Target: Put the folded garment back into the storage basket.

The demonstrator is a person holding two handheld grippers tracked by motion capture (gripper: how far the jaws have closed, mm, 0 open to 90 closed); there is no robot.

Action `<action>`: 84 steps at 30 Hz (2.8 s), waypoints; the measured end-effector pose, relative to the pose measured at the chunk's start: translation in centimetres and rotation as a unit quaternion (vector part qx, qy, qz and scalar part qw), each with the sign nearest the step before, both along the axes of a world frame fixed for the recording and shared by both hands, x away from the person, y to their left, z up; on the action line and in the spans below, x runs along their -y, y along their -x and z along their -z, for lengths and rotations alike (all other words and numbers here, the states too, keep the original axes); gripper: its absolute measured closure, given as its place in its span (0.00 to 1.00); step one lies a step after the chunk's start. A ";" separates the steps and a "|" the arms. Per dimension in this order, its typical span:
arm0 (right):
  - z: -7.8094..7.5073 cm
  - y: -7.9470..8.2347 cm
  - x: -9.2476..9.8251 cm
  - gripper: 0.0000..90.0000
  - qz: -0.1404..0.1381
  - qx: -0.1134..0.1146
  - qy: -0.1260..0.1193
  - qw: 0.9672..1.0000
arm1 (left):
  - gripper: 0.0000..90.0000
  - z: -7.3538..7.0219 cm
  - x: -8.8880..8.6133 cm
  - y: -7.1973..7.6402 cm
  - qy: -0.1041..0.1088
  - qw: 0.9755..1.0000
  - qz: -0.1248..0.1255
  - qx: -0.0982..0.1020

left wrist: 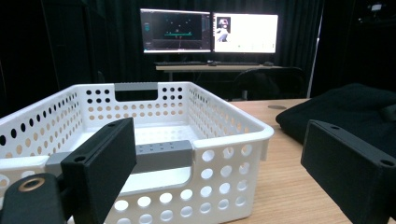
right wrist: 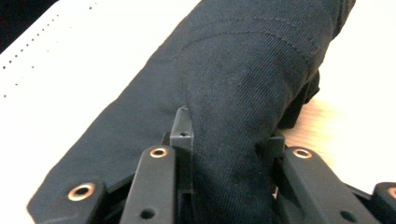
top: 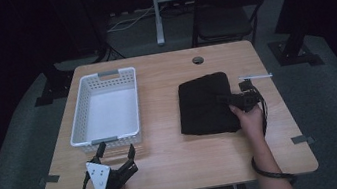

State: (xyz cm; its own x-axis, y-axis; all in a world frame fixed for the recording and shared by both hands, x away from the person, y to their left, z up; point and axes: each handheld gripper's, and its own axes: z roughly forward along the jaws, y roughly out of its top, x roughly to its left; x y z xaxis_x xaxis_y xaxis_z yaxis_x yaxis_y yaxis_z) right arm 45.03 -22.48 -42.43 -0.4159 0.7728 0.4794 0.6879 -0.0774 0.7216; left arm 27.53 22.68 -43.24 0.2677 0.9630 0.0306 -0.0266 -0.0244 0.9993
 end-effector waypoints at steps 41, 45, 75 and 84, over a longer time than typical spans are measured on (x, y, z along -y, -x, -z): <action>-10.3 3.5 1.7 0.80 -0.051 0.105 -0.155 0.981 | 0.13 0.0 0.0 -0.1 -0.006 1.000 0.004 -0.006; -10.3 3.4 1.5 0.80 -0.055 0.103 -0.163 0.980 | 0.13 0.0 0.0 -0.1 -0.006 1.000 0.008 -0.007; -11.4 0.9 -6.9 0.80 -0.124 0.110 -0.179 0.970 | 0.13 0.0 0.0 -0.1 -0.005 1.000 0.010 -0.006; -11.8 0.1 -9.9 0.80 -0.147 0.111 -0.191 0.964 | 0.13 0.0 0.0 -0.1 -0.004 1.000 0.010 -0.005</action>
